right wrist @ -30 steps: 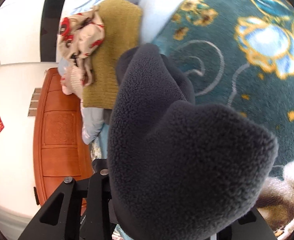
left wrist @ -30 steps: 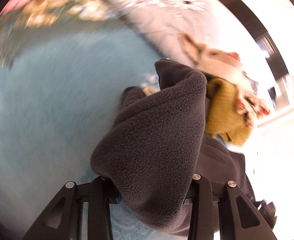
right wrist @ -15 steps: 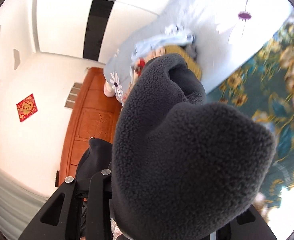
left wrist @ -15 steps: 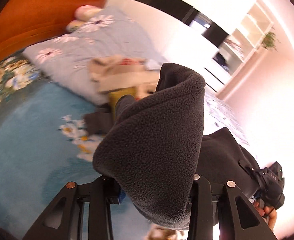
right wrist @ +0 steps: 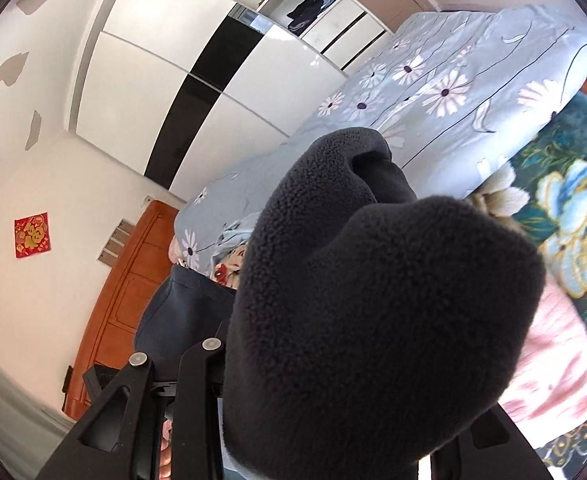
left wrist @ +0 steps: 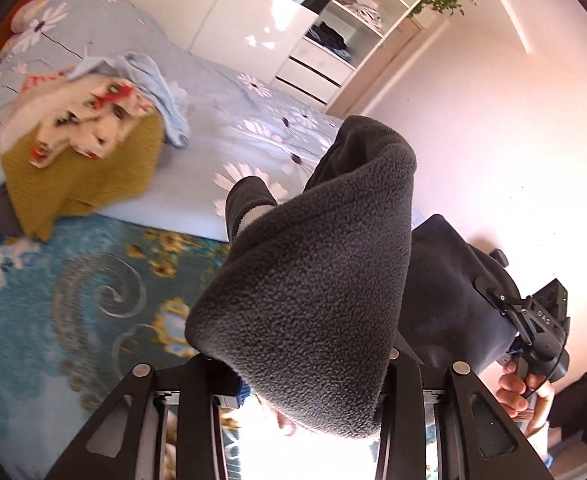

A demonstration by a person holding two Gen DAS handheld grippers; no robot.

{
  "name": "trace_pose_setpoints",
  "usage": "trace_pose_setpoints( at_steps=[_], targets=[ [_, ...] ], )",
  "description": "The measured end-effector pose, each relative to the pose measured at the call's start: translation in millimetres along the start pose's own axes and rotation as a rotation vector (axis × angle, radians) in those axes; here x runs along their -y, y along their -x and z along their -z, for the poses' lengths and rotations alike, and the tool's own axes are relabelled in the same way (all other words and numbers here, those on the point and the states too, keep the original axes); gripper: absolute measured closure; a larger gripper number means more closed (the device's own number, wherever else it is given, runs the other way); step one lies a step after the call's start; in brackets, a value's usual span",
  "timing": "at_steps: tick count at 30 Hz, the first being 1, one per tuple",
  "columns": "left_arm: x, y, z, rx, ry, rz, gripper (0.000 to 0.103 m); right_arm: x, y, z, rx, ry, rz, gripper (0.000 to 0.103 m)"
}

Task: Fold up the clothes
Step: 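Lift the folded jacket bundle with both grippers off the blanket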

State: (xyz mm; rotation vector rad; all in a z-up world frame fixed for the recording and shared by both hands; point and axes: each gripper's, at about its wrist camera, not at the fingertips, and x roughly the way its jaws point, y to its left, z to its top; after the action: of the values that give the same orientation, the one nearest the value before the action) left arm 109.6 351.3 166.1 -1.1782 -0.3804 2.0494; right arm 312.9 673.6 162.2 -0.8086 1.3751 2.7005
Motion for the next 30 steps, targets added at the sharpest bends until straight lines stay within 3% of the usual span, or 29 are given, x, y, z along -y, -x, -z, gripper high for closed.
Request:
trace_pose_setpoints(
  at_steps=[3, 6, 10, 14, 17, 22, 24, 26, 28, 30],
  targets=[
    [9, -25, 19, -0.053, 0.015, 0.018, 0.063, 29, 17, -4, 0.029, 0.030, 0.019, 0.067],
    [1, -55, 44, -0.180, 0.011, -0.014, 0.062, 68, 26, 4, 0.041, -0.005, 0.038, 0.067],
    [-26, -74, 77, -0.322, 0.134, 0.025, 0.057, 131, 28, 29, -0.001, -0.119, 0.095, 0.067],
    [-36, -73, 99, -0.349, 0.231, 0.088, 0.057, 173, 35, 62, 0.032, -0.243, 0.067, 0.067],
    [-10, -61, 88, -0.293, 0.070, 0.059, 0.062, 177, 37, 67, 0.063, -0.276, 0.028, 0.067],
    [17, -34, 65, -0.182, 0.030, 0.182, 0.062, 140, 53, 28, 0.161, -0.190, -0.052, 0.067],
    [16, -41, 68, -0.206, 0.035, 0.182, 0.060, 136, 61, 17, 0.191, -0.165, -0.065, 0.067],
    [1, -57, 84, -0.297, 0.100, 0.146, 0.059, 144, 60, 16, 0.178, -0.177, -0.050, 0.067],
    [-14, -70, 99, -0.379, 0.167, 0.118, 0.059, 160, 52, 28, 0.126, -0.219, 0.002, 0.067],
    [-30, -72, 112, -0.417, 0.242, 0.140, 0.055, 179, 40, 44, 0.070, -0.268, 0.056, 0.067]
  ],
)
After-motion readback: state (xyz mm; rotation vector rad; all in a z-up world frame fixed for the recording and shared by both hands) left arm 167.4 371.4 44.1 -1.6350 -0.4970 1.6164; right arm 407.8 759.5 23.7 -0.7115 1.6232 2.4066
